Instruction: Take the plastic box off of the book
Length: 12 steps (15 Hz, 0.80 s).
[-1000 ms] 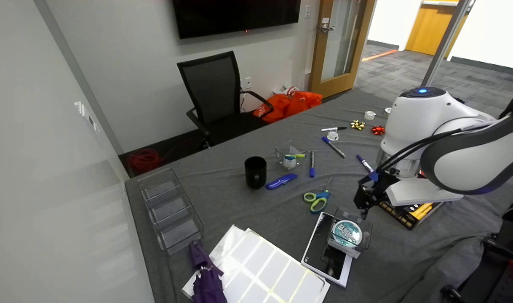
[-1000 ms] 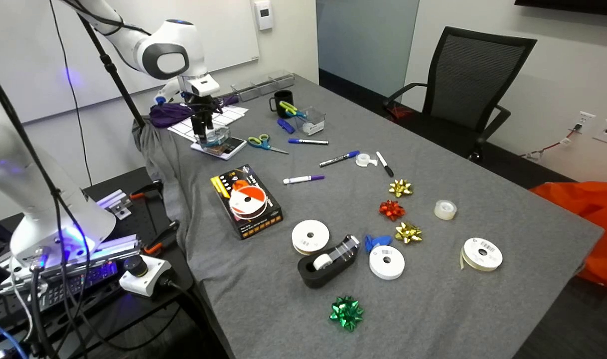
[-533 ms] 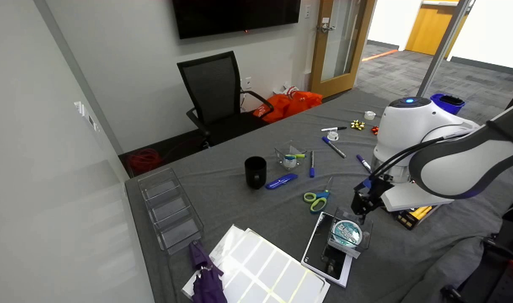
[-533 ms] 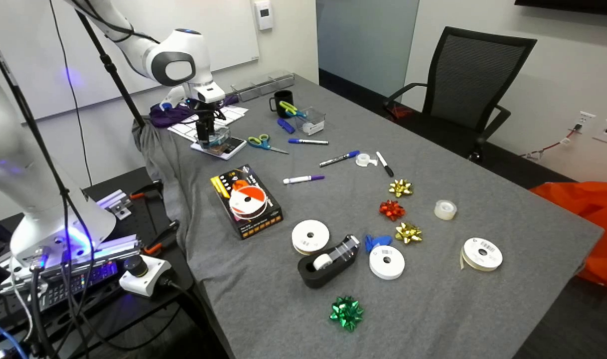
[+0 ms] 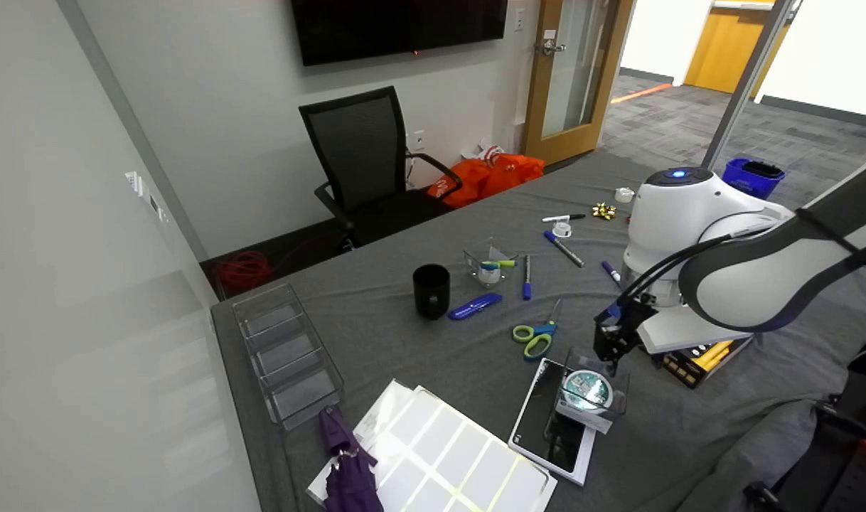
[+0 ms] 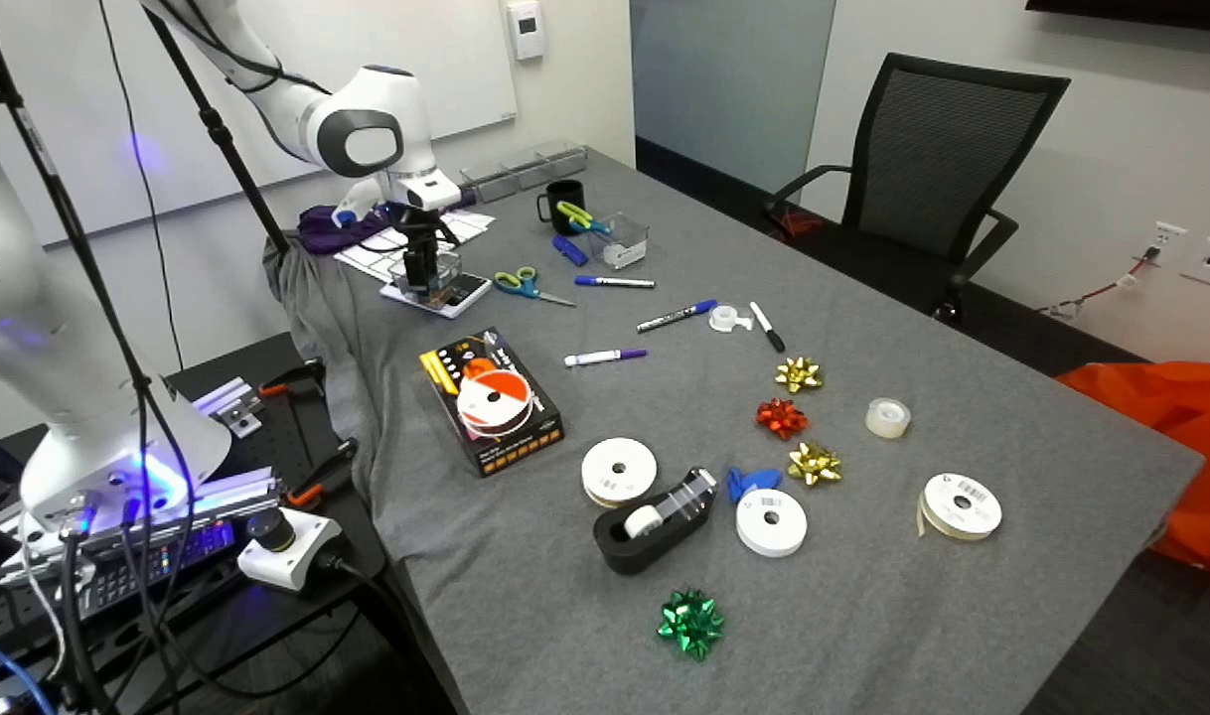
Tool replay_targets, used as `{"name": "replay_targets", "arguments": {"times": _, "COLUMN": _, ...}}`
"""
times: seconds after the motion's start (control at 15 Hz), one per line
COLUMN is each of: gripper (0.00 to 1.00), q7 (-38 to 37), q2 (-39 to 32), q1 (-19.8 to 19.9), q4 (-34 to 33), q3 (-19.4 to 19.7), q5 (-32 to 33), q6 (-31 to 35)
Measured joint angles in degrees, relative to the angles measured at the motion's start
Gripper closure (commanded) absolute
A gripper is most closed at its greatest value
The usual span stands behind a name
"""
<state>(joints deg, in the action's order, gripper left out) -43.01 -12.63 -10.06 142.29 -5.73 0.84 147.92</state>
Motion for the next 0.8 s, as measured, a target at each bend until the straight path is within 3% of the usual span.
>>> {"name": "replay_targets", "arguments": {"times": 0.47, "gripper": 0.97, "q7": -0.99, "q2": -0.67, "q1": -1.21, "q4": -1.77, "q3": 1.07, "q5": 1.22, "q6": -0.29}}
{"name": "replay_targets", "arguments": {"times": 0.53, "gripper": 0.99, "q7": -1.12, "q2": -0.9, "q1": -1.39, "q4": -2.13, "q3": 1.09, "q5": 1.22, "q6": -0.29}}
{"name": "replay_targets", "arguments": {"times": 0.6, "gripper": 0.77, "q7": -1.19, "q2": -1.2, "q1": -1.48, "q4": -2.56, "q3": 1.11, "q5": 1.22, "q6": -0.3}}
{"name": "replay_targets", "arguments": {"times": 0.8, "gripper": 0.59, "q7": -1.2, "q2": -1.74, "q1": -1.5, "q4": -3.6, "q3": 1.4, "q5": 1.22, "q6": -0.31}}
